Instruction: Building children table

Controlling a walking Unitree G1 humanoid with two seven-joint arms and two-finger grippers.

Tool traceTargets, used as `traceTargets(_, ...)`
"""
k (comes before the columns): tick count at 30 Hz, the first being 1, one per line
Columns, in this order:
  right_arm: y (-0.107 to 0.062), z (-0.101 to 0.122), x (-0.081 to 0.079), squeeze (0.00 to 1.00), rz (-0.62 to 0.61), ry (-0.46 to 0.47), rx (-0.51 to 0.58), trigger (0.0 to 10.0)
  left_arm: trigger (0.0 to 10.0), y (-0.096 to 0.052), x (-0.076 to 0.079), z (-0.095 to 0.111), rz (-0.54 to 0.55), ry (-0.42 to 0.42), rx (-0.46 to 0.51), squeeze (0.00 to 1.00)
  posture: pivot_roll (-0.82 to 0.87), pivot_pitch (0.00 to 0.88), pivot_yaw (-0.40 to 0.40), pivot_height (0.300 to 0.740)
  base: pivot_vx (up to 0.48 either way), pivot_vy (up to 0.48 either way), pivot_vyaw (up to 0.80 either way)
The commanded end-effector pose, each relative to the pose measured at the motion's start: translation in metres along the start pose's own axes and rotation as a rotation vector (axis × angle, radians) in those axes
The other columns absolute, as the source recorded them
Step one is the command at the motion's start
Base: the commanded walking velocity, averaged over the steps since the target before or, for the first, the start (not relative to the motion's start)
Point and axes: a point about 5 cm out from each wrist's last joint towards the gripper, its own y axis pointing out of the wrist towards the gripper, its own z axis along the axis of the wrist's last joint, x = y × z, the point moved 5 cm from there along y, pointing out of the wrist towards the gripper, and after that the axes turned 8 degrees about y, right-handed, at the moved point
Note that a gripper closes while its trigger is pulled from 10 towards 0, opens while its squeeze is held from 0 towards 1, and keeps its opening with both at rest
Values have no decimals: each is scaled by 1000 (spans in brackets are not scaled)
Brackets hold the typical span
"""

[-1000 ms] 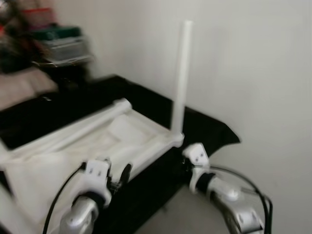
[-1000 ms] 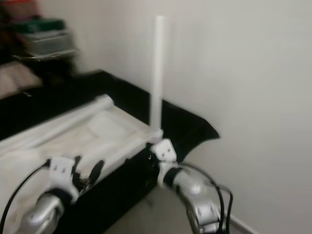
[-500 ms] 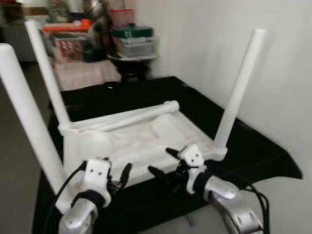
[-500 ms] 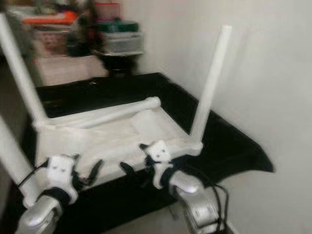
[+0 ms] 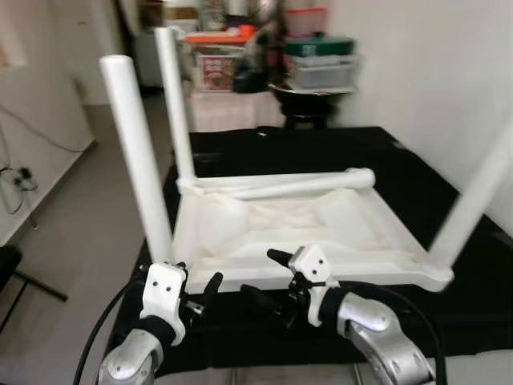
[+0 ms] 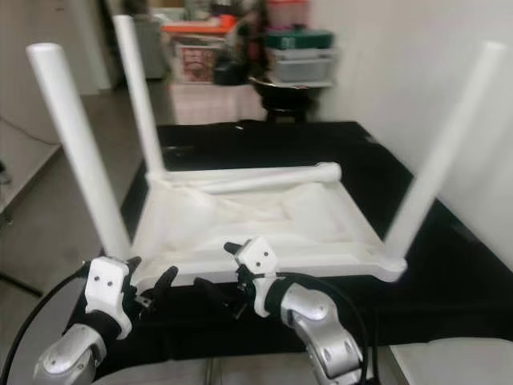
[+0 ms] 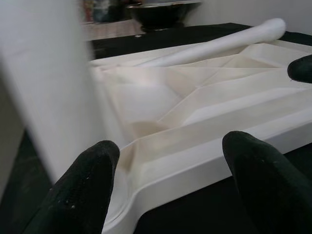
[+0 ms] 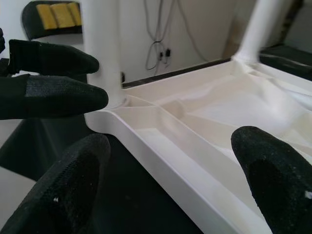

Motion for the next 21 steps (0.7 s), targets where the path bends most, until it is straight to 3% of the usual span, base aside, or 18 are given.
traceTargets(1,4,6,-1,0,24,-41,-6,10000,10000,-1,1,0,-21,12,0,0,-31,0,-49,740,0,0,800)
traceTargets(6,5,3,7,0,44,-133,-85,10000,10000,-1,6,0,-48,4,4,0,-23,0,-56,740,0,0,325)
traceTargets(7,4,1,16,0,50,-227,-155,10000,10000,-3,11,1,-78,1,8,0,-22,0,-59,740,0,0,0)
traceTargets(9,-1,3,32,0,82,-311,-263,10000,10000,-7,22,2,-140,-6,11,0,-20,0,-64,740,0,0,0)
traceTargets(12,-4,5,35,0,104,-310,-294,10000,10000,-9,27,3,-167,-11,11,0,-20,0,-66,740,0,0,0)
traceTargets(15,-16,9,48,0,158,-312,-419,10000,10000,-21,57,9,-321,-43,14,0,-15,0,-75,740,0,0,0)
traceTargets(17,-16,9,48,0,158,-312,-419,10000,10000,-21,57,9,-321,-43,14,0,-15,0,-75,740,0,0,0)
traceTargets(18,-17,8,59,0,130,-318,-471,10000,10000,-25,62,8,-339,-41,7,0,-12,0,-77,740,0,0,0)
traceTargets(19,-17,8,59,0,130,-318,-471,10000,10000,-25,62,8,-339,-41,7,0,-12,0,-77,740,0,0,0)
traceTargets(20,-19,7,73,0,83,-314,-528,10000,10000,-27,64,7,-338,-42,-2,0,-8,0,-81,740,0,0,0)
traceTargets(21,-19,7,73,0,83,-314,-528,10000,10000,-27,64,7,-338,-42,-2,0,-8,0,-81,740,0,0,0)
